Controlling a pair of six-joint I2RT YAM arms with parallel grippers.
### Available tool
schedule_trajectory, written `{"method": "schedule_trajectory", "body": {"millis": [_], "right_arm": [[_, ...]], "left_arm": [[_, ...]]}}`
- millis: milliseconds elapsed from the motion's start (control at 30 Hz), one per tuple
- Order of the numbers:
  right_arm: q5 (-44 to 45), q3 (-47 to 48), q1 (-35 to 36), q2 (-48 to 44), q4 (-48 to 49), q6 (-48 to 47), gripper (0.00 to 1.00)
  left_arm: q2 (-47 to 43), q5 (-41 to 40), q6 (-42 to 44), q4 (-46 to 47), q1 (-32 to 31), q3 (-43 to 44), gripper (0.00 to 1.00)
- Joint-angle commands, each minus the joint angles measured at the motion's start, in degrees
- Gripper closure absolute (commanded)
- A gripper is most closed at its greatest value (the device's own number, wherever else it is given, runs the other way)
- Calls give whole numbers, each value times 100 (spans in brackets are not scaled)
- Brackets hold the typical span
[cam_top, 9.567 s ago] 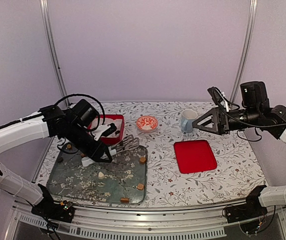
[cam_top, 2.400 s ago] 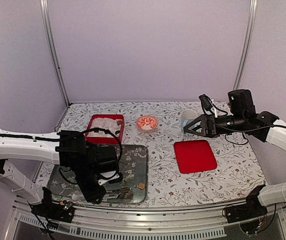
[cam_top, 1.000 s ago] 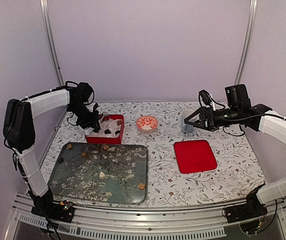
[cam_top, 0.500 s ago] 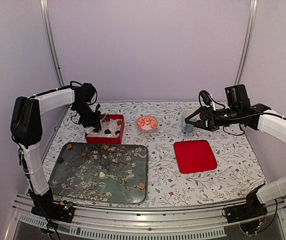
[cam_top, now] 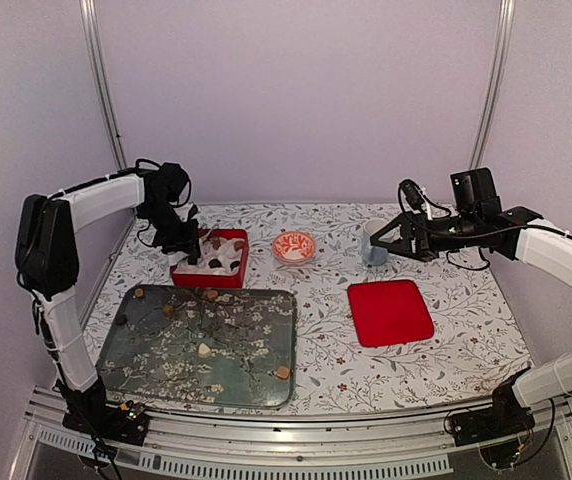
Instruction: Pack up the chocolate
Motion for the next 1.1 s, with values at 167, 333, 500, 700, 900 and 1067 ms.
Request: {"method": "schedule_trajectory", "body": {"millis": [167,333,500,700,900,1067], "right_arm": [[-76,-50,-28,-292,77,-61,1],[-111,-152,-28,-419,84,-52,1],[-166,-269,-27,-515,128,-17,1],[-227,-319,-28,-559,154,2,1],[-222,-416,-28,-633,223,34,1],[-308,-513,-28,-590,411,151,1]], "left_arm": [[-1401,50,-219,-187,67,-717,64],[-2399,144,-610,-416,40,-1502,63],[-3300,12,-814,-881,33,-2065,62],[-4021,-7,-961,-1479,28,-2645,62],[-4654,176,-1316,-1722,-18,-3377,60],[-4725,266,-1296,-1710,-41,-3731,59]]}}
